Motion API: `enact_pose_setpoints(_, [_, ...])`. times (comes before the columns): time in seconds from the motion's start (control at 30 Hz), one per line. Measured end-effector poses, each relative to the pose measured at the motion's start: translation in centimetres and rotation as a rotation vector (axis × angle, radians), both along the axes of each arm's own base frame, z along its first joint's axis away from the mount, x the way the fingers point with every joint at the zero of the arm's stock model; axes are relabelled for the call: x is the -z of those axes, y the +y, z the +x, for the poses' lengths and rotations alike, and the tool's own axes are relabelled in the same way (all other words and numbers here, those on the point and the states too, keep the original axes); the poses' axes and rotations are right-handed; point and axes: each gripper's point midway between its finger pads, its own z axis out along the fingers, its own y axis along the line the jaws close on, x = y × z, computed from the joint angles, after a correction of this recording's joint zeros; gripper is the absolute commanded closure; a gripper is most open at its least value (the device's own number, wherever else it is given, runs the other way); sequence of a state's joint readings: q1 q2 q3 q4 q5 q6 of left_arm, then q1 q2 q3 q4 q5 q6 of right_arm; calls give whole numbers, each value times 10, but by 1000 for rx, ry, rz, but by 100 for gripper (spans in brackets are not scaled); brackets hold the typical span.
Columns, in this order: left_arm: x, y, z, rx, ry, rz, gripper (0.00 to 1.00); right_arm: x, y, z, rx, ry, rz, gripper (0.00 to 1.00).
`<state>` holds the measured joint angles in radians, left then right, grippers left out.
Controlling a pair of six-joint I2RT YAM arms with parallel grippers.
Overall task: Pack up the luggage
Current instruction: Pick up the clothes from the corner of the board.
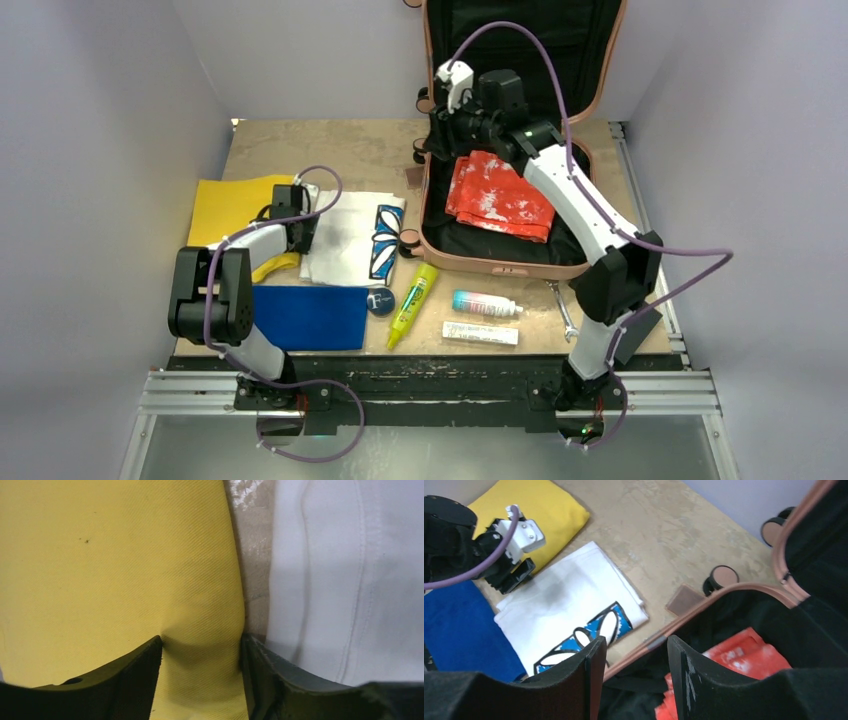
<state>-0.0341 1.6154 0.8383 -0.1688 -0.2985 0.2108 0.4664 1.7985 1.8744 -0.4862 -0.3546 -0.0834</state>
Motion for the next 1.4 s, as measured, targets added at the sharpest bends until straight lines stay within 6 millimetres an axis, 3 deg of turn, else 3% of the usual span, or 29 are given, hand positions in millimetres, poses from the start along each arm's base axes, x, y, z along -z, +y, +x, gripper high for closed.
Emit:
enact_pose_setpoints(0.17, [3,-5,0,11,4,-28,67,11,33,9,-34,55,45,39])
enact_pose_setpoints(0.3, [3,-1,1,3,-2,-43,100,25,62,29,-52,138,128,35])
enact_pose_setpoints(0.4, [2,1,4,2,-13,-80,100,43,83,42,-56,229,209,34])
enact_pose_setpoints(0.63, [-4,-1,3,25,-30,-184,100,75,117,50,-64,427,385,33])
enact_pose_setpoints(0.83, [-29,-10,-2,66,-83,-262,100,104,150,46,-110,556,486,31])
enact_pose_setpoints(0.97, [-48,-20,0,106,-136,-301,100,133,178,30,-156,649,503,25])
enact_pose_setpoints(1.1, [-54,-26,-4,124,-131,-331,100,159,205,4,-212,746,498,20])
enact_pose_setpoints(1.2, [-58,-32,-6,140,-138,-358,100,166,224,-18,-266,800,503,20])
enact_pose_setpoints(1.4, [-73,-46,-10,177,-165,-422,100,158,250,-52,-358,842,520,16])
